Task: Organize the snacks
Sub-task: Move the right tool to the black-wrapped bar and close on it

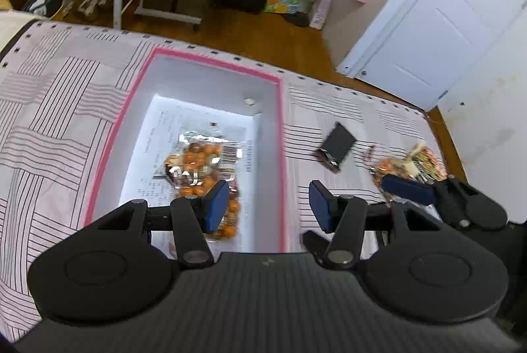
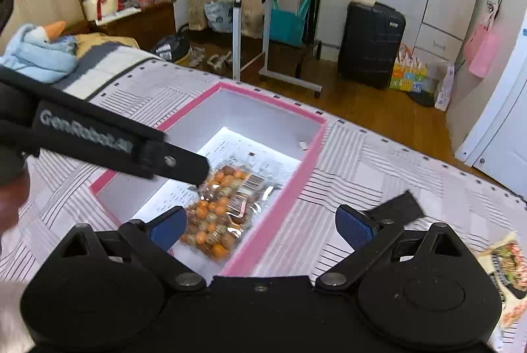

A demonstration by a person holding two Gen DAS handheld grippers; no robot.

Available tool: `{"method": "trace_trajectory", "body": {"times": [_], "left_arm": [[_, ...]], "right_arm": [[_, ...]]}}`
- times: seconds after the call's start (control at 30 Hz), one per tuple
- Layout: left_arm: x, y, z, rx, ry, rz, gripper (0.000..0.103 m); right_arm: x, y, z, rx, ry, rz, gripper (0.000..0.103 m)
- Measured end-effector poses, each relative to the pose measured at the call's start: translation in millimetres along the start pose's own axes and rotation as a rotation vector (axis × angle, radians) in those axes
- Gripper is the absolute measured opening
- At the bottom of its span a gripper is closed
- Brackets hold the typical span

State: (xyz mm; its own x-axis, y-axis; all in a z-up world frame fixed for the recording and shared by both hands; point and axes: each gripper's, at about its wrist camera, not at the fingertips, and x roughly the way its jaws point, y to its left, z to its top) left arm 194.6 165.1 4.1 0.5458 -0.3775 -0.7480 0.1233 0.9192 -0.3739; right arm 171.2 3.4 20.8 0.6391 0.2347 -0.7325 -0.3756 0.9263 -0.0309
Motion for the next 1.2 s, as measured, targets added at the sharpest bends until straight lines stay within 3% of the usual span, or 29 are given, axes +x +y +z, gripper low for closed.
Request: {"method": "trace_trajectory", "body": {"times": [0.33,0.4,0.5,0.67,0.8,0.97,1.03,1.2], "left_arm": [[-20.2,-102.0,-12.6,0.184,0.011,-0.088,0.055],[-16.5,-120.3,-15.5,0.214,0.008,-0.103,0.056],[-2.5,-144.6,-19.0,0.228,0.012,-0.118,0.058],[42.1,-166.2,-28.8,0.177,0.059,-0.139,0.059],[82.8,-175.8,-44.1,0.197,0.105,-0.126,0.059],[129.6,-171.6,-64.5,0.111,0.169,-0.176,0.057],[145.1,-165.2,-76.1,0.089,0.188,-0.184,0.055],[171.9,-155.6,-95.6,0.093,0.240,-0.202,0.054]], "right_arm": [[-81.5,-109.5,-29.4,0.123,-0.248,0.070,0.099],[-84.2,-128.1,-36.1,0.124,-0.253,0.044,0.099],[-72.0,-156.7,-49.9,0.150,-0.176,0.010,0.099],[-38.8,-192.8,-86.5,0.194,-0.064,0.035,0.085],[-17.6,-209.7,-125.4,0.251,-0.020,0.130,0.080],[16.6,-206.9,-153.0,0.305,0.141,0.223,0.077],[28.0,-202.1,-162.4,0.310,0.198,0.204,0.074],[47.1,-197.5,-167.7,0.272,0.236,0.126,0.075]]}}
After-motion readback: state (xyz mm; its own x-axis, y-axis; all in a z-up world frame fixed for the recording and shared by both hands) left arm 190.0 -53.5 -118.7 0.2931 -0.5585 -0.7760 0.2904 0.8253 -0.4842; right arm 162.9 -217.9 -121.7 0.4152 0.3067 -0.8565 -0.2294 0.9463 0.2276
